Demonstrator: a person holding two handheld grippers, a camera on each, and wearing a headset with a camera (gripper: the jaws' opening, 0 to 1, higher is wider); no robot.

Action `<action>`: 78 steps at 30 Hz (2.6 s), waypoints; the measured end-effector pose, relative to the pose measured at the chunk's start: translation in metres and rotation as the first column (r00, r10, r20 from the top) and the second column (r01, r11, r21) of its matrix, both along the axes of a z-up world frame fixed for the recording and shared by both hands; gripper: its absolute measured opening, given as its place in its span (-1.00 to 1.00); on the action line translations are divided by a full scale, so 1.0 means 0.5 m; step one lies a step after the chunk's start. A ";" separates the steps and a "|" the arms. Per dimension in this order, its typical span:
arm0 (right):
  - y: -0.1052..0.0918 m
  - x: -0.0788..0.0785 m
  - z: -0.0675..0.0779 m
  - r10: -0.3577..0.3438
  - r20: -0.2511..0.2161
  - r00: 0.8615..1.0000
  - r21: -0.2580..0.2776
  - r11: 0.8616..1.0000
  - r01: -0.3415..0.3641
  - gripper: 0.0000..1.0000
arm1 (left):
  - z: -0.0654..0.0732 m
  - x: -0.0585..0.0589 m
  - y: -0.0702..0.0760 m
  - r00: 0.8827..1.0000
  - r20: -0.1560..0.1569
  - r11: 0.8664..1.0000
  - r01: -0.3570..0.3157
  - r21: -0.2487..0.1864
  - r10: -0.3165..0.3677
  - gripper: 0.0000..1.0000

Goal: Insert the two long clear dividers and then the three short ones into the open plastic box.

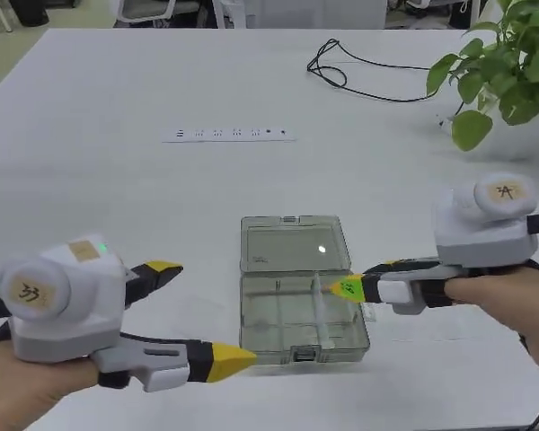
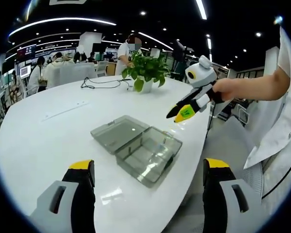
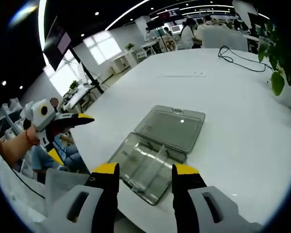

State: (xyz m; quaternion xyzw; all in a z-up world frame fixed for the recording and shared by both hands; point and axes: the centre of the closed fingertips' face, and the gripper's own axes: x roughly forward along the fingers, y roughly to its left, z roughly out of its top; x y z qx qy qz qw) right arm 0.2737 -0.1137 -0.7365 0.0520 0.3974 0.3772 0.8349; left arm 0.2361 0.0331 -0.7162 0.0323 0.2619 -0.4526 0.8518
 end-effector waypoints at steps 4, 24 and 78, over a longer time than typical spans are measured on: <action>-0.012 -0.009 0.014 0.061 0.061 0.996 -0.013 0.998 -0.061 -0.02 | -0.002 -0.003 0.000 1.000 -0.001 1.000 -0.023 0.001 0.023 0.89; -0.053 -0.067 0.040 0.264 0.251 0.931 -0.056 0.965 -0.258 0.46 | -0.064 0.001 0.057 0.984 -0.086 0.983 -0.147 0.106 0.156 0.78; -0.126 -0.067 0.031 0.198 0.381 0.903 -0.002 0.977 -0.213 0.56 | -0.272 0.028 0.139 0.871 -0.277 0.792 -0.185 0.582 0.407 -0.36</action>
